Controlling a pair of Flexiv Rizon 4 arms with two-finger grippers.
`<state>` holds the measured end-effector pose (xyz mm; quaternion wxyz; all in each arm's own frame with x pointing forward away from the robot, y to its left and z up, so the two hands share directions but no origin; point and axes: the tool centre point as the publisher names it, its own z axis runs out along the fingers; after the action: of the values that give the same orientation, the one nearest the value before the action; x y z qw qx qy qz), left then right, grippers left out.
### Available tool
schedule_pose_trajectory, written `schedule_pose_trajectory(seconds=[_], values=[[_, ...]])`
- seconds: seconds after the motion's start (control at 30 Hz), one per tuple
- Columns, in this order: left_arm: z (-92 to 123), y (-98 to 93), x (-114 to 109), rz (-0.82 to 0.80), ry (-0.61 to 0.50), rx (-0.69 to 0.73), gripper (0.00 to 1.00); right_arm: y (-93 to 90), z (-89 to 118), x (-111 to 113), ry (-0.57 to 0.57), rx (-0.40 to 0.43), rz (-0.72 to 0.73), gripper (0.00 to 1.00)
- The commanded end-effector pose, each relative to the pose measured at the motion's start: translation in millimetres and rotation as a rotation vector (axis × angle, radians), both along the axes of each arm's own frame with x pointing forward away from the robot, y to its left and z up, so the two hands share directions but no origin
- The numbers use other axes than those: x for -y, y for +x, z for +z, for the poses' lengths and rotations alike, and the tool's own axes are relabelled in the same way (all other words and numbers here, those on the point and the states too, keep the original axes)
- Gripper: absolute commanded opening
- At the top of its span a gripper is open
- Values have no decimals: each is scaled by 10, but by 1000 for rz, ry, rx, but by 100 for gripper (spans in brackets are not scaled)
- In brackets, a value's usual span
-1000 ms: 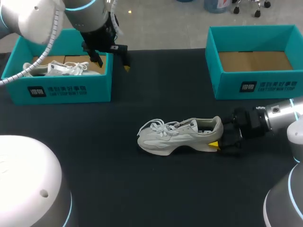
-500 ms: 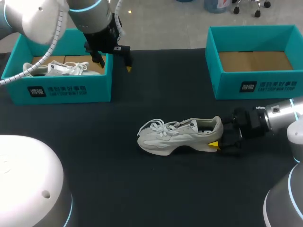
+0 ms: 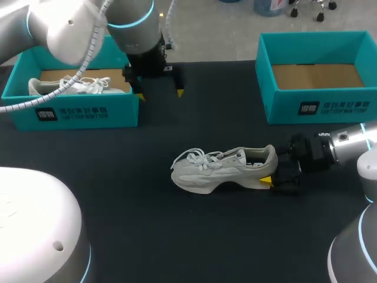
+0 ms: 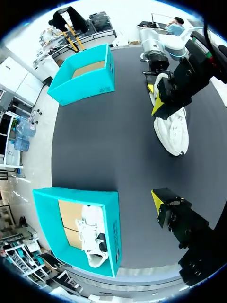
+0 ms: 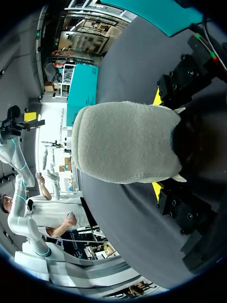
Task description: Take the shoe out of the shoebox, open the shoe tongue, remove and reinsert the insole, then place the shoe into the shoebox
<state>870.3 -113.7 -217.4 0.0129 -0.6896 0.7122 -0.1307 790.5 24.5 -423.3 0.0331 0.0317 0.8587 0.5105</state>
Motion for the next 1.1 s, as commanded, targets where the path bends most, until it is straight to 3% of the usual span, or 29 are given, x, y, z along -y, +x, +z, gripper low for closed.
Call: schedule_pose_trajectory(seconds=[0.03,0.47,0.93,1.1], values=[[-56,-114,220,-5,-25,-19,100,11,-42,-31,-1,1,-1,0],[-416,-518,1049,-130,19,-103,100,11,-42,-31,-1,1,-1,0],[-456,-855,1325,-125,58,-93,100,11,-42,-31,-1,1,-1,0],[-456,-855,1325,-125,58,-93,100,11,-42,-31,-1,1,-1,0]])
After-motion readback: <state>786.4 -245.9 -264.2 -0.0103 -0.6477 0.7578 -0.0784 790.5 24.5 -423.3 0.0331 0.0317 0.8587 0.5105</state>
